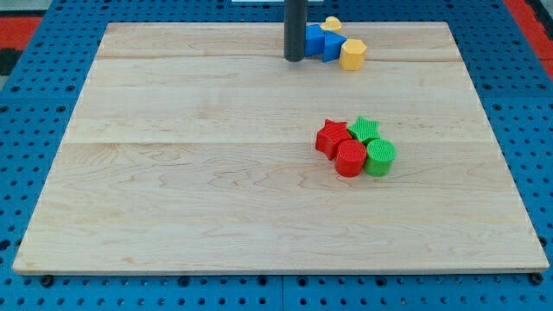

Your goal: Nudge group of blocks a bit down

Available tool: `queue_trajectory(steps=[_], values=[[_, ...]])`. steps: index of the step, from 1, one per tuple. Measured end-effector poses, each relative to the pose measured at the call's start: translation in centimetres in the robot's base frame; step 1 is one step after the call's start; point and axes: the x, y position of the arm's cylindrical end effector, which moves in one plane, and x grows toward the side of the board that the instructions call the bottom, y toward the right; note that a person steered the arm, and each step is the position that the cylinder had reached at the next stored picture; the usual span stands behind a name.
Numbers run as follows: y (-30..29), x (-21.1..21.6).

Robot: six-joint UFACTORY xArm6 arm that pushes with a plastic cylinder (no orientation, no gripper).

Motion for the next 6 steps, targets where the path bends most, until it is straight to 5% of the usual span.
queue_trajectory(steps=[6], values=[[10.2,16.7]])
